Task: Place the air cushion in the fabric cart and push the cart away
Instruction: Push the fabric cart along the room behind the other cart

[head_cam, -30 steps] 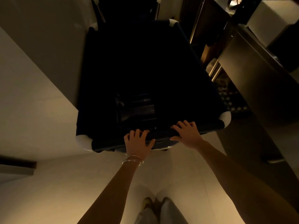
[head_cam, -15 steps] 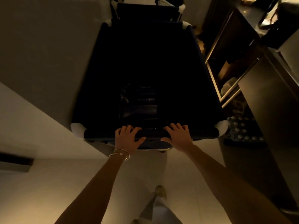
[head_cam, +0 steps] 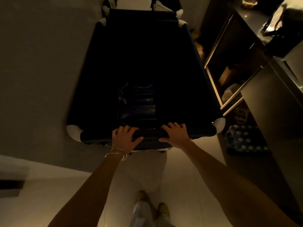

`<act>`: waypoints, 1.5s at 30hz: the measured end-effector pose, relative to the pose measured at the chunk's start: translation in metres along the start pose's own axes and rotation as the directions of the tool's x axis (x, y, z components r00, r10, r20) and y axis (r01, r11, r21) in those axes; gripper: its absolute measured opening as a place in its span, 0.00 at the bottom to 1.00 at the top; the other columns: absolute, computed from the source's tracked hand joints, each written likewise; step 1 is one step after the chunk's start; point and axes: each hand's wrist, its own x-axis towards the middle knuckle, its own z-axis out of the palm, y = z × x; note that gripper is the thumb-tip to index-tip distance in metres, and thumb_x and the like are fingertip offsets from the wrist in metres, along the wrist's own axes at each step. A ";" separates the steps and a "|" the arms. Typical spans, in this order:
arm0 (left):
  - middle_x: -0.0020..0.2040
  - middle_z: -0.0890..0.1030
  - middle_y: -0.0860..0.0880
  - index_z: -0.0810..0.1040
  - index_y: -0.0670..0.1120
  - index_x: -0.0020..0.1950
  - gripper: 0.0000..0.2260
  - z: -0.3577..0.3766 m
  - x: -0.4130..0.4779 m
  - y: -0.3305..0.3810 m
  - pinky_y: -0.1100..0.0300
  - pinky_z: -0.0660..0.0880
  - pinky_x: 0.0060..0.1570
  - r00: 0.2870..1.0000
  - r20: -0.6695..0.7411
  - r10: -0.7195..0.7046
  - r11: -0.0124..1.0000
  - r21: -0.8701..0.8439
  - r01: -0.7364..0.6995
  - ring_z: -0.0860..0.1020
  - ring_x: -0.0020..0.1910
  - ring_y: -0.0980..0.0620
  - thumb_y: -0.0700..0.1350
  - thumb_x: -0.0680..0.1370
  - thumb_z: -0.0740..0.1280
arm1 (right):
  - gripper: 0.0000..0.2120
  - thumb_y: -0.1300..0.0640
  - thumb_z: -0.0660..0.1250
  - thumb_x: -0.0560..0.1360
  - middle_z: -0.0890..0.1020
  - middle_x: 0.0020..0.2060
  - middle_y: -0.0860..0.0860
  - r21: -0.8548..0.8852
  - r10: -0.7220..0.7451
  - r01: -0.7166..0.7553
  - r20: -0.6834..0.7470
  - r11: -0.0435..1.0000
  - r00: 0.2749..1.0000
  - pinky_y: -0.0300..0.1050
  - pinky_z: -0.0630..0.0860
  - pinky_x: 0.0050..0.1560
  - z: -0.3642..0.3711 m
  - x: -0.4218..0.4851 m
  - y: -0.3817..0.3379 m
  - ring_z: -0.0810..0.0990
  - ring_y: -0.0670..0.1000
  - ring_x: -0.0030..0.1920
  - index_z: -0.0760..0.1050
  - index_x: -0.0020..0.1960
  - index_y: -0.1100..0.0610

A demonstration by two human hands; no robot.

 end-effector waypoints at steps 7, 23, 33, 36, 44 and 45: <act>0.62 0.77 0.46 0.71 0.50 0.66 0.28 -0.011 0.045 -0.020 0.52 0.65 0.60 0.979 0.203 0.028 0.997 0.062 -0.042 0.73 0.61 0.46 0.67 0.74 0.58 | 0.26 0.42 0.63 0.74 0.72 0.63 0.57 0.040 0.067 -0.064 -0.087 0.997 0.994 0.54 0.59 0.63 0.000 0.026 -0.007 0.66 0.58 0.64 0.65 0.68 0.53; 0.63 0.75 0.44 0.65 0.48 0.70 0.28 -0.015 0.019 -0.012 0.53 0.63 0.62 0.952 0.305 0.012 0.982 0.175 -0.068 0.71 0.62 0.44 0.64 0.76 0.57 | 0.24 0.47 0.79 0.58 0.82 0.39 0.56 0.007 0.007 -0.006 -0.227 1.000 0.974 0.53 0.64 0.45 0.015 -0.002 -0.014 0.81 0.59 0.41 0.78 0.49 0.56; 0.65 0.73 0.44 0.64 0.50 0.71 0.29 -0.002 -0.063 0.004 0.51 0.61 0.64 0.963 0.271 -0.003 0.985 0.168 -0.044 0.69 0.65 0.44 0.65 0.76 0.56 | 0.27 0.35 0.54 0.67 0.82 0.40 0.54 0.023 -0.018 0.024 -0.216 0.999 0.976 0.54 0.70 0.47 0.034 -0.076 -0.025 0.80 0.57 0.42 0.78 0.49 0.54; 0.64 0.75 0.44 0.65 0.50 0.70 0.39 0.000 -0.093 0.010 0.51 0.62 0.63 0.969 0.248 -0.005 0.984 0.171 -0.039 0.70 0.63 0.44 0.72 0.68 0.44 | 0.28 0.36 0.52 0.68 0.82 0.40 0.55 0.034 -0.037 0.045 -0.221 0.998 0.974 0.57 0.75 0.43 0.041 -0.107 -0.031 0.80 0.59 0.43 0.78 0.51 0.56; 0.48 0.82 0.41 0.77 0.45 0.59 0.36 0.012 -0.182 0.023 0.49 0.71 0.50 0.991 0.127 0.045 0.987 0.147 -0.064 0.78 0.48 0.40 0.68 0.68 0.47 | 0.27 0.38 0.51 0.71 0.82 0.41 0.54 -0.025 -0.099 0.097 -0.339 0.995 0.935 0.53 0.75 0.44 0.075 -0.185 -0.047 0.80 0.58 0.43 0.78 0.52 0.55; 0.44 0.82 0.41 0.79 0.45 0.55 0.33 0.014 -0.192 0.024 0.48 0.73 0.47 0.993 0.102 0.051 0.986 0.150 -0.066 0.79 0.43 0.40 0.67 0.68 0.49 | 0.27 0.38 0.51 0.71 0.82 0.42 0.54 -0.042 -0.105 0.096 -0.347 0.994 0.932 0.53 0.74 0.45 0.079 -0.194 -0.049 0.79 0.58 0.43 0.77 0.53 0.56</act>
